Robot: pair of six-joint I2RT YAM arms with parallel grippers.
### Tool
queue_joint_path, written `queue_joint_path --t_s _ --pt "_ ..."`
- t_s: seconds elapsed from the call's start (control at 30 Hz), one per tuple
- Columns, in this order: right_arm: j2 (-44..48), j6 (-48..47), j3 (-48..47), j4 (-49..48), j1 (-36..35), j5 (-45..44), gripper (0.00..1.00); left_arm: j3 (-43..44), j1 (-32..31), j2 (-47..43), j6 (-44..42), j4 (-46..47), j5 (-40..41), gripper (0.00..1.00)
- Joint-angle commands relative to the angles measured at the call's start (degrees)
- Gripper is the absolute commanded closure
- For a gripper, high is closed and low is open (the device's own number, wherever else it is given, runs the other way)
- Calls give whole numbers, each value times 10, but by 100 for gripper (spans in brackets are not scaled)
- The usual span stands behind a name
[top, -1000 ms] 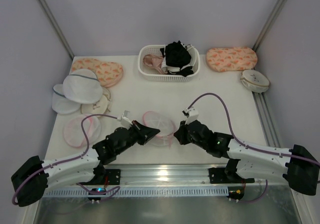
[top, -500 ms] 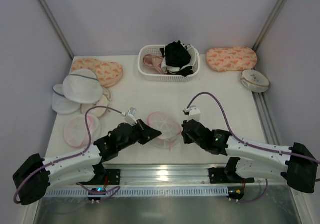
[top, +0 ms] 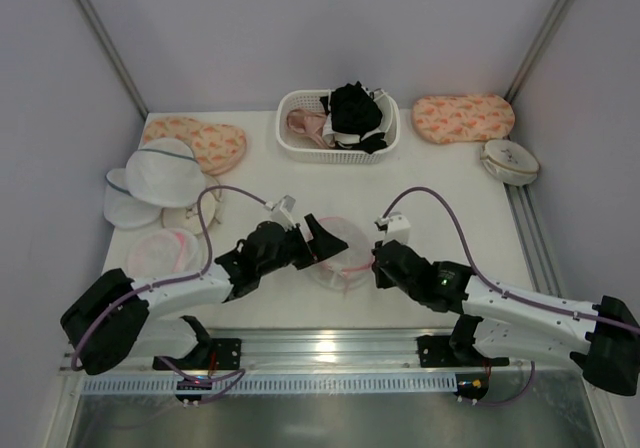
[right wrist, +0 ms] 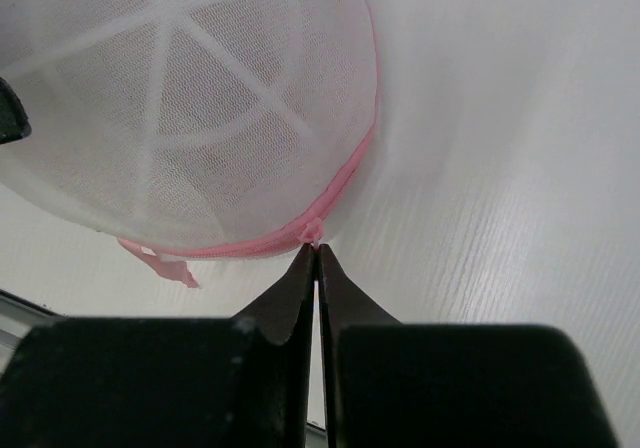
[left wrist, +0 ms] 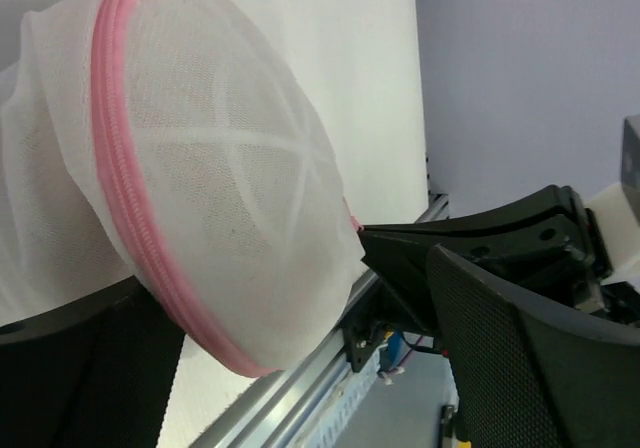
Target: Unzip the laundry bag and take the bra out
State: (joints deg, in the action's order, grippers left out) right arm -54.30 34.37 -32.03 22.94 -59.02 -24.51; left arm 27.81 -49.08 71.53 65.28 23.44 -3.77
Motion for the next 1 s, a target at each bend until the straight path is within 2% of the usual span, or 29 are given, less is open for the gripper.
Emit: queue_joint_path --t_s 0.0,0.07,0.1,0.2,0.3,0.33,0.43,0.5,0.67,0.8,0.97 --pt "25 5 2 9 1 -15 96 9 8 -8 -2 36 -22 1" --pt "32 1 5 4 2 -1 96 6 7 -36 2 -4 -5 1" --pt "39 -5 6 -9 1 24 96 6 7 -72 2 -71 13 1" --pt "60 -20 20 -58 1 108 96 -11 7 -158 13 -198 32 1" --pt "69 -30 37 -104 2 184 96 -49 7 -232 48 -255 32 1" --pt "60 -36 40 -131 1 235 96 -58 7 -275 58 -282 33 1" --pt "20 -37 47 -192 1 347 96 -86 5 -329 92 -315 29 1" --pt "1 -29 52 -224 2 375 96 -91 4 -364 106 -351 22 1" --pt "-50 -13 72 -368 1 458 96 -101 3 -385 117 -375 0 1" --pt "-84 -9 62 -402 1 457 96 -116 3 -371 134 -347 -19 1" --pt "-96 -11 56 -417 2 449 96 -144 2 -337 172 -237 -13 1"
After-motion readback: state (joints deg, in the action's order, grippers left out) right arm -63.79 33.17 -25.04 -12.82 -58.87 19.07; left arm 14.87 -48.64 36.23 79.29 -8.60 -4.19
